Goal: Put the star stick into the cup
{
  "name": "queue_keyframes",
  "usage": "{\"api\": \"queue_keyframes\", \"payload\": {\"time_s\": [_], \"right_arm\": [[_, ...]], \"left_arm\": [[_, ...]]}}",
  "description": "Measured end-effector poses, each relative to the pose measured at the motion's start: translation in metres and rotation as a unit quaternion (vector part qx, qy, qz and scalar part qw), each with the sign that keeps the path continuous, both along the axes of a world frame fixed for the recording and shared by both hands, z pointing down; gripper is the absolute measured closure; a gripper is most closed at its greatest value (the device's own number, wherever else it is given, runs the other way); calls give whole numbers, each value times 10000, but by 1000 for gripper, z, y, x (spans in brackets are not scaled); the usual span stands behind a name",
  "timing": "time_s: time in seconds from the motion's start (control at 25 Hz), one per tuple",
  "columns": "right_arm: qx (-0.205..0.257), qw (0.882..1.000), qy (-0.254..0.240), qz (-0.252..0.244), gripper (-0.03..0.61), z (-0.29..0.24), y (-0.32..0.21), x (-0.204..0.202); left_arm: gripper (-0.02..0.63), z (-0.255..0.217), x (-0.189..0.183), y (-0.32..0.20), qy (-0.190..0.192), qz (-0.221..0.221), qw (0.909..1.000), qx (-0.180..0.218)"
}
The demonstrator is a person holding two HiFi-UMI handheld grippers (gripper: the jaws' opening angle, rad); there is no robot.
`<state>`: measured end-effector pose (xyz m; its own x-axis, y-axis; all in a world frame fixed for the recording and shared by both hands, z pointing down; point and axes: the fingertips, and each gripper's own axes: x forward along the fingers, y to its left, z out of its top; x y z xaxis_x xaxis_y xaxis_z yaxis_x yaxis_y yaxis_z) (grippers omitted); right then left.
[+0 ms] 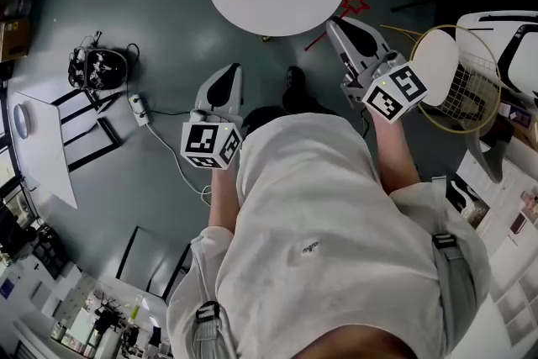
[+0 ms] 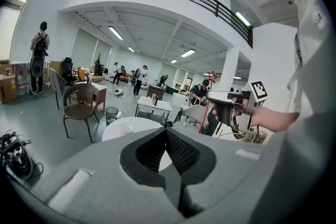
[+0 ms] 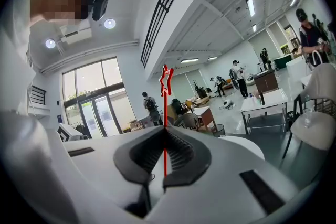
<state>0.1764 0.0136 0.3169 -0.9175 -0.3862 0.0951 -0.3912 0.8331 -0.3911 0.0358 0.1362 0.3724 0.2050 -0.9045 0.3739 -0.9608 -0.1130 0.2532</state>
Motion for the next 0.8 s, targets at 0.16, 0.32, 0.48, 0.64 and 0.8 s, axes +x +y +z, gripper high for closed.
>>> {"api": "queue_keyframes", "payload": {"time_s": [0.16, 0.32, 0.48, 0.64, 0.8], "right_arm": [[-79, 9998, -30, -201, 567, 5, -14, -7], [-205, 9992, 0, -329, 567, 13, -21, -18], [-271, 9989, 30, -386, 566, 22, -23, -41], [-278, 9992, 105, -249, 566, 23, -32, -54], [-204, 9997, 116, -24, 566, 14, -43, -71]], "left_arm": [[603, 5, 5, -13, -17, -77, 9999, -135], [603, 7, 4, -18, 33, -129, 9997, -213], [603, 14, -17, -21, 61, -168, 9995, -248], [603, 16, -37, -33, 91, -53, 9997, -222], [603, 13, -63, -57, 89, 174, 9997, -130]]}}
